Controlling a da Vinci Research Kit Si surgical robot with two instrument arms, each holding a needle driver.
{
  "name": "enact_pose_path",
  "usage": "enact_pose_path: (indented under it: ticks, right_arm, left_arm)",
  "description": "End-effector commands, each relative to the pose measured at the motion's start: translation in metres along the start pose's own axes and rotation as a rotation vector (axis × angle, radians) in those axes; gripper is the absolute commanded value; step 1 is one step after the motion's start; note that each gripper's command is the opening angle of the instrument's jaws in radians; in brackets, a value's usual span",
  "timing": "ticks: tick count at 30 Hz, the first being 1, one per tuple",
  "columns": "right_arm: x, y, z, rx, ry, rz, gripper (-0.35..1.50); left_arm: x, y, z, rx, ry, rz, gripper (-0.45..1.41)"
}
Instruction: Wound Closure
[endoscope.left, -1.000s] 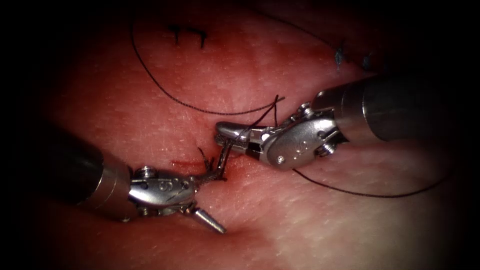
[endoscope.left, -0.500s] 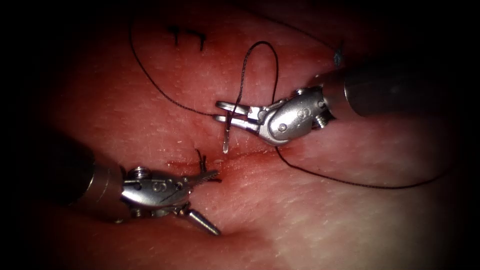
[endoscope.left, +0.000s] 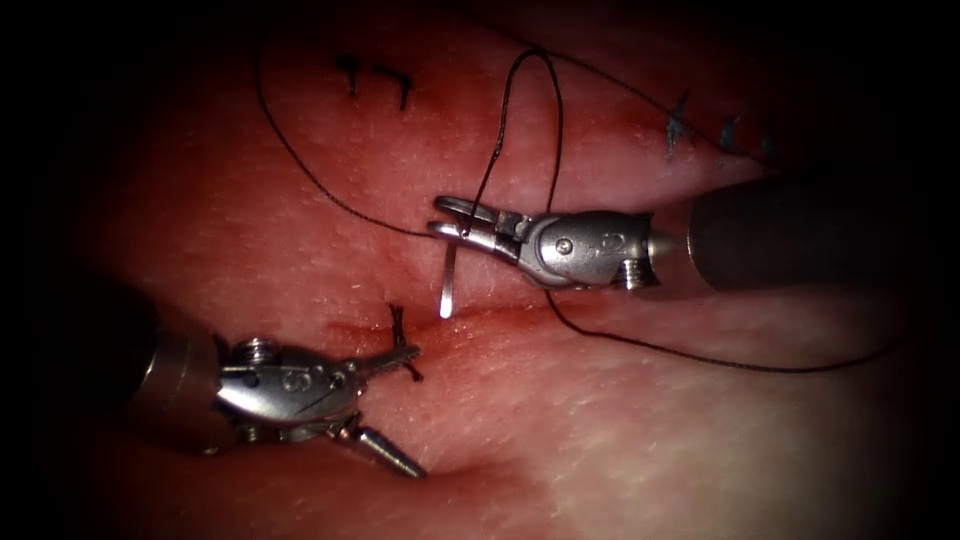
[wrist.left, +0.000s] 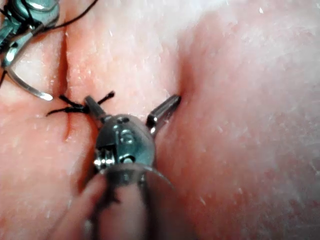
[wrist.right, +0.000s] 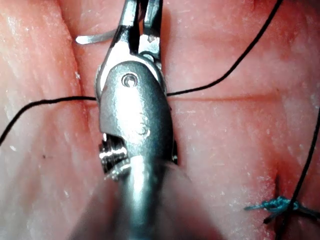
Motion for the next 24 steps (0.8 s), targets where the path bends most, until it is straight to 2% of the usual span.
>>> enact_pose_path:
  ticks: [1, 4, 9, 16, 24]
  right_arm:
    - [-0.0002, 0.0, 0.0006, -0.004, 0.001, 0.002, -0.35]
    - [0.0, 0.0002, 0.0005, -0.005, 0.0, 0.007, -0.35]
    - [0.0001, 0.0002, 0.0005, -0.002, 0.0, 0.01, -0.35]
    - [0.0002, 0.0001, 0.0006, 0.001, 0.0, 0.011, -0.35]
    - [0.0004, 0.0001, 0.0007, 0.005, -0.017, 0.014, -0.35]
  left_arm:
    - [0.0006, -0.0003, 0.0009, 0.001, 0.0, 0.0, 0.96]
    - [0.0004, -0.0001, 0.0027, -0.018, 0.0, -0.001, 0.96]
    - [0.0019, 0.0, 0.005, -0.017, 0.012, 0.017, 0.96]
    - [0.0028, 0.0018, 0.0053, -0.033, 0.039, -0.033, 0.96]
    - [0.0086, 0.0013, 0.0069, -0.043, 0.165, -0.15, 1.01]
